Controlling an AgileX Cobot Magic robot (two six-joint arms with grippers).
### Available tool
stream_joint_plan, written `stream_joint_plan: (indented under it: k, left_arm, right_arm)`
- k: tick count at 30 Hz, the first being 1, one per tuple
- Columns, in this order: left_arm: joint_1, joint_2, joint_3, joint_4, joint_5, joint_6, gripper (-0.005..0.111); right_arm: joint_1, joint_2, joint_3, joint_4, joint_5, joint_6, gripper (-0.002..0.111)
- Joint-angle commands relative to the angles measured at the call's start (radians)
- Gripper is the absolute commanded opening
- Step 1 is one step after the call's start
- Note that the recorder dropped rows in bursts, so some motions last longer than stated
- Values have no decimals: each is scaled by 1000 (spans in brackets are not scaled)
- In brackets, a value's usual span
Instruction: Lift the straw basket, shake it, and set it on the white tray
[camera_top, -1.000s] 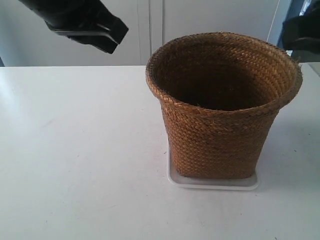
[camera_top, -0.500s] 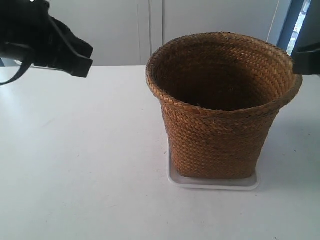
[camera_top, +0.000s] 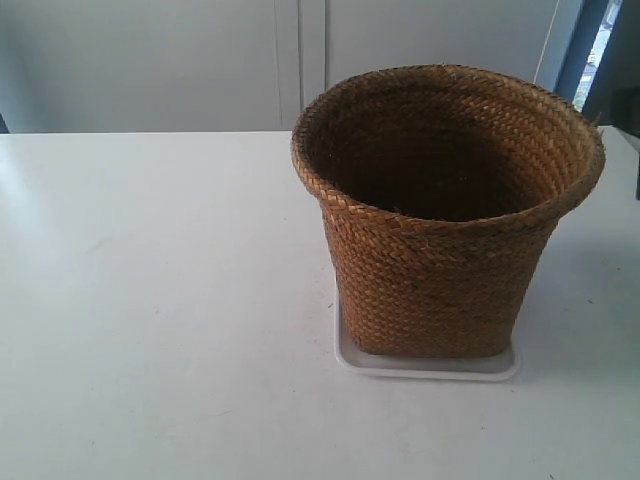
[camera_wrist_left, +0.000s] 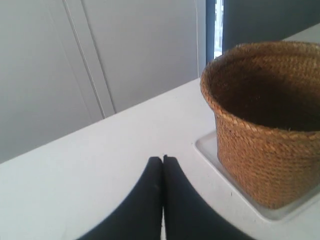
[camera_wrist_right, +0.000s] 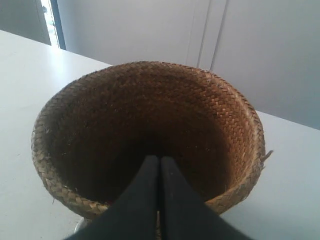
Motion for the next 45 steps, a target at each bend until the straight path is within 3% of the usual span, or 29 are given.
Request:
stream_joint_plan:
  k: [1, 24, 30, 38, 45]
  left_arm:
    - [3, -17, 12, -7, 61, 0, 0]
    - [3, -28, 12, -7, 60, 0, 0]
    - [120, -147, 97, 18, 272, 59, 0]
    - [275, -412, 334, 65, 190, 94, 0]
    - [305, -530, 470, 107, 165, 88, 0]
  right_arm:
    - [1, -3, 6, 3, -6, -6, 0]
    - [1, -3, 6, 3, -6, -6, 0]
    - [1, -3, 6, 3, -6, -6, 0]
    - [1, -3, 6, 3, -6, -6, 0]
    - [1, -3, 6, 3, -6, -6, 0]
